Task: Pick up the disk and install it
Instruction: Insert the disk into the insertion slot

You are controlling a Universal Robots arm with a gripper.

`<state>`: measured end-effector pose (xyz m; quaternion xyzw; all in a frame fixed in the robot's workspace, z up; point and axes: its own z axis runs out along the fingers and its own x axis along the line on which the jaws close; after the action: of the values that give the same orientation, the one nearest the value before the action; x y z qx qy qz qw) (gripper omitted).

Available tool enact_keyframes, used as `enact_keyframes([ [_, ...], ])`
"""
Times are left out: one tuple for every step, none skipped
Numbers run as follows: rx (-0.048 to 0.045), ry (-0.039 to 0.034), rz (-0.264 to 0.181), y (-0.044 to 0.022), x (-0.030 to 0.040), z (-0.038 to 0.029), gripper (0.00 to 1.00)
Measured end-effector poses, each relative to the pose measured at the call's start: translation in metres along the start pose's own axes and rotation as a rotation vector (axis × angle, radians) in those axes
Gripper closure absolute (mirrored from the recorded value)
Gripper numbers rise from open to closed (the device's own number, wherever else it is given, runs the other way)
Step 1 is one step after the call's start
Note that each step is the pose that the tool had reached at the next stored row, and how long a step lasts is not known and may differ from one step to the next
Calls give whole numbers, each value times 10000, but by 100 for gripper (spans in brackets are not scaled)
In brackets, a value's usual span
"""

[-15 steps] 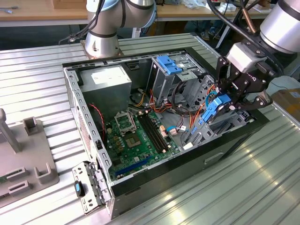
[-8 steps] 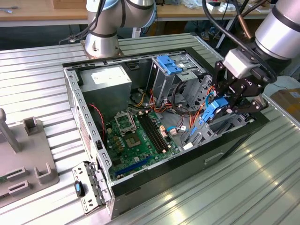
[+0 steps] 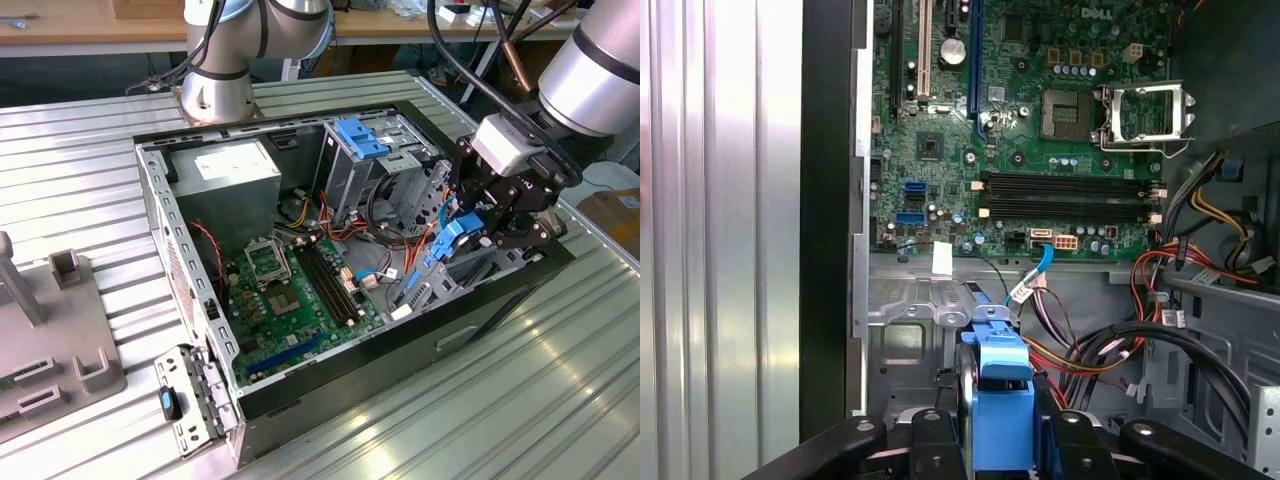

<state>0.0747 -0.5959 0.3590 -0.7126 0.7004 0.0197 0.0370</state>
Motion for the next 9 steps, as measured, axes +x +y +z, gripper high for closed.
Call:
enact_keyframes([
  [0,0,0,0,0,0,63],
  [0,-1,0,0,0,0,63],
  [7,-26,-3,-2,1,13,62],
  [0,-1,-1,-1,0,1,57],
  [0,1,0,0,0,-1,57],
  [0,2,0,0,0,-1,57],
  [0,-1,0,0,0,0,57],
  [0,-2,0,0,0,1,57],
  [-1,1,0,0,0,0,57],
])
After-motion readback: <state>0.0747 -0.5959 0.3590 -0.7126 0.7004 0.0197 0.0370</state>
